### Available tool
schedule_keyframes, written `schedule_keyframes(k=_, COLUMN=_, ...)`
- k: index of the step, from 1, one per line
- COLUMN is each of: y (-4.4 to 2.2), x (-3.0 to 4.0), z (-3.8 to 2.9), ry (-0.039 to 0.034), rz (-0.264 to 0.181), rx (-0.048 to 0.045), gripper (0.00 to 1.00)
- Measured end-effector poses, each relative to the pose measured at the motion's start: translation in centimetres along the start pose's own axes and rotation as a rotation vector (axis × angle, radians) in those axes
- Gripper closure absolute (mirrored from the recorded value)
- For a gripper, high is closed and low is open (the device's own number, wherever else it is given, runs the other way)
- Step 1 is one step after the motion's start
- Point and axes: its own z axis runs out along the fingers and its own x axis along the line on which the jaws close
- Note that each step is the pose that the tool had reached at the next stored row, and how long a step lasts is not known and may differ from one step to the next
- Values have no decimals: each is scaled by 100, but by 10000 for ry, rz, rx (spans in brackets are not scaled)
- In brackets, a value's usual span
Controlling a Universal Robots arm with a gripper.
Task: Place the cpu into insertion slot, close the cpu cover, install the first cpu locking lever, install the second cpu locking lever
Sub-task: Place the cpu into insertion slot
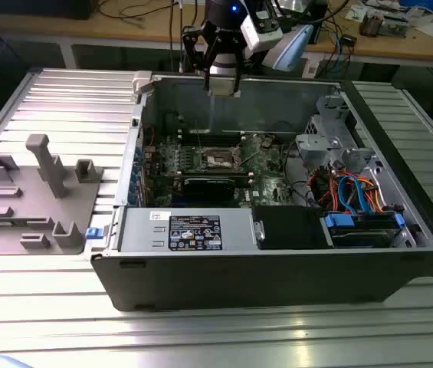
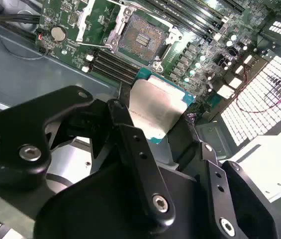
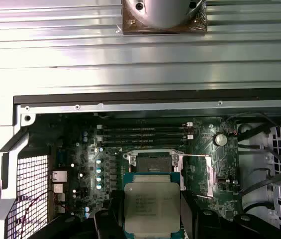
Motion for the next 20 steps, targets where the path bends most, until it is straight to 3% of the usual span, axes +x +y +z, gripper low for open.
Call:
schedule_keyframes(k=14, y=0, x=0, z=0, ry=-2, rz=16, rx=-1, gripper=45)
schedule_keyframes(k=20, y=0, x=0, z=2, ry=-45, rz=504, rx=-6, gripper=45)
